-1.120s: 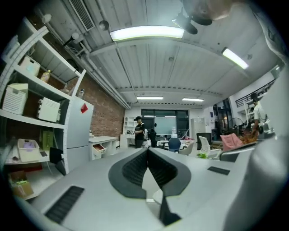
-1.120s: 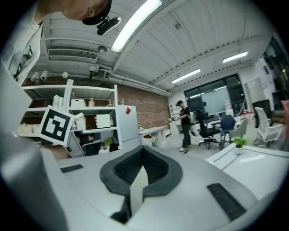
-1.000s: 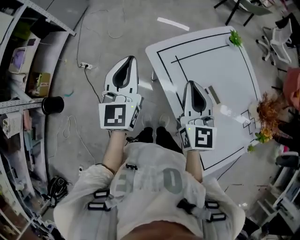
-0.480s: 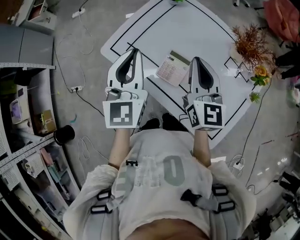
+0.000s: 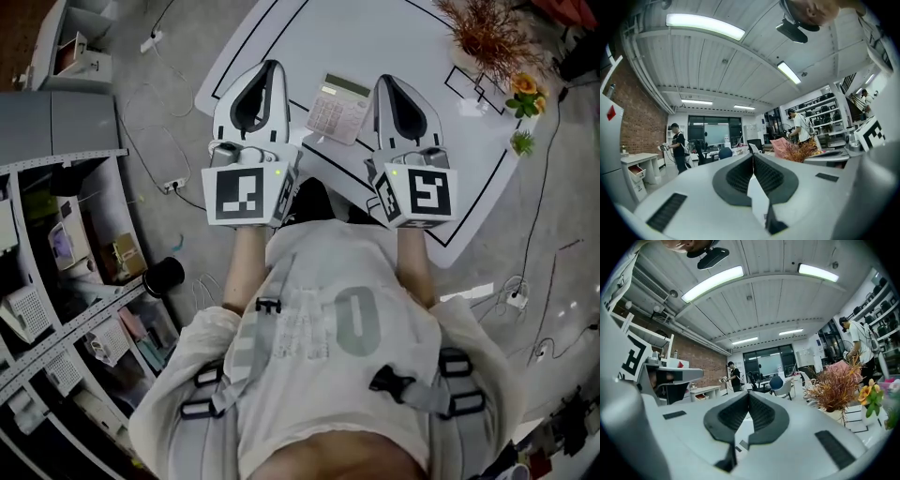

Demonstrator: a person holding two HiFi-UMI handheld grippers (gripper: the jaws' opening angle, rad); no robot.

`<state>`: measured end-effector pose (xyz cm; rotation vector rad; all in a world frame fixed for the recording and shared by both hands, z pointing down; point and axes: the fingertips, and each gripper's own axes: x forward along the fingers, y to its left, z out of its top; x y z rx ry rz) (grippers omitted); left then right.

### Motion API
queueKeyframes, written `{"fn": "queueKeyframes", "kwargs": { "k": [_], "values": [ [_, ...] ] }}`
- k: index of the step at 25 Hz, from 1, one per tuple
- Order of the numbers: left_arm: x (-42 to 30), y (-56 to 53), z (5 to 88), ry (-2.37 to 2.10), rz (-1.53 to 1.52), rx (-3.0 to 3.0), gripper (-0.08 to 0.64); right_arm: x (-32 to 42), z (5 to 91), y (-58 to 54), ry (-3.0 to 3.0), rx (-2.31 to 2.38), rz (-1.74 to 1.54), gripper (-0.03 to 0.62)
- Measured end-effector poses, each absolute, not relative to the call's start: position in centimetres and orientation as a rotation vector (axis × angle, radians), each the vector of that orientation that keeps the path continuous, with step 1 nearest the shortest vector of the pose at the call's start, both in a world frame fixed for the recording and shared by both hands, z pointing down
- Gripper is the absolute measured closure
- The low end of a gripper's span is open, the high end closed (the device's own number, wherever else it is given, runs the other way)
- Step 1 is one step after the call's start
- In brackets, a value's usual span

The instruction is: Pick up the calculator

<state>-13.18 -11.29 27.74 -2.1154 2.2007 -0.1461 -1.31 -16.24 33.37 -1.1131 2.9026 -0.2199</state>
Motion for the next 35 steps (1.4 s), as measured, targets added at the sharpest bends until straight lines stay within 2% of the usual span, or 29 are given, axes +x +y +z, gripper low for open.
{"fn": "queueKeyframes", "kwargs": {
  "k": [11,18,29,35],
  "values": [
    [-15.7,-16.8,26.6,1.937,0.120,-2.414,0.538,-0.4,32.4,-17.8,2.668,-1.581,-0.169,0.584],
    [-18.3,-18.3,27.3,1.865,0.114,-2.491,0.538,-2.0,31.9,-17.6,2.633,-1.715,-0.118,0.584],
    [-17.6,-19.5,28.1,1.769,0.053,-2.533,0.538,-1.0,32.2,-17.3,2.593,-1.807,-0.123,0.584],
    [-16.5,-19.7,27.5,1.705,0.127,-2.594,0.535,0.0,32.4,-17.3,2.573,-1.806,-0.150,0.584]
  ]
}}
